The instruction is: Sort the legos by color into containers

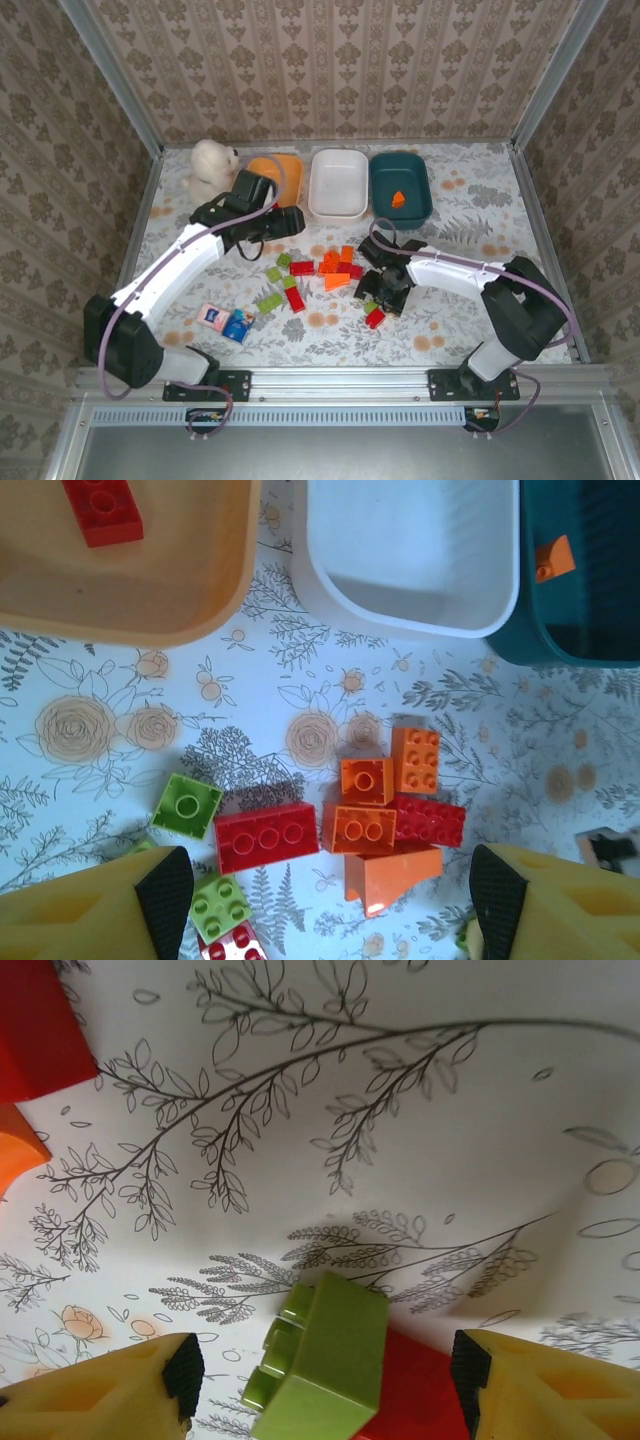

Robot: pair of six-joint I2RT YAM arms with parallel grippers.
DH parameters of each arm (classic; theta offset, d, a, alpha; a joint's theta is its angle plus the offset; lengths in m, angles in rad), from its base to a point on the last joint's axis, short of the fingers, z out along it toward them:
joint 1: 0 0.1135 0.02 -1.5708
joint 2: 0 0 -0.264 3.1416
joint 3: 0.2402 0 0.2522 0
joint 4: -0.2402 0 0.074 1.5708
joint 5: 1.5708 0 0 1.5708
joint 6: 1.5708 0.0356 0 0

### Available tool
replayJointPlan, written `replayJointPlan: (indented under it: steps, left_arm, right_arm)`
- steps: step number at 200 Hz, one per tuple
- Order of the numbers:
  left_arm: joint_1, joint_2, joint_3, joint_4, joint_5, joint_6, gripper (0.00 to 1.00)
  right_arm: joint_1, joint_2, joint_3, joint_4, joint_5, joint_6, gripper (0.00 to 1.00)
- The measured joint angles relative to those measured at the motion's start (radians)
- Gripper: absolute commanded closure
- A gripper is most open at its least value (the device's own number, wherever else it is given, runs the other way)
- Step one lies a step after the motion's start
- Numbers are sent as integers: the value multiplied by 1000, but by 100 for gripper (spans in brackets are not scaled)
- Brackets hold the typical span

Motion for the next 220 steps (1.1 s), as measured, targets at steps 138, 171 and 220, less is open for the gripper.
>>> replayJointPlan:
  steps: [138, 171, 220]
  left_arm:
    - [-19, -241, -140, 4, 59, -24, 24]
    - [-26, -324, -212, 32, 100, -47, 24]
    - [-26, -415, -267, 50, 126, -117, 23]
  right_arm:
    - [71, 65, 34, 24, 91, 154, 59]
    - [71, 67, 36, 23, 103, 148, 74]
    - [85, 66, 145, -52, 184, 56, 75]
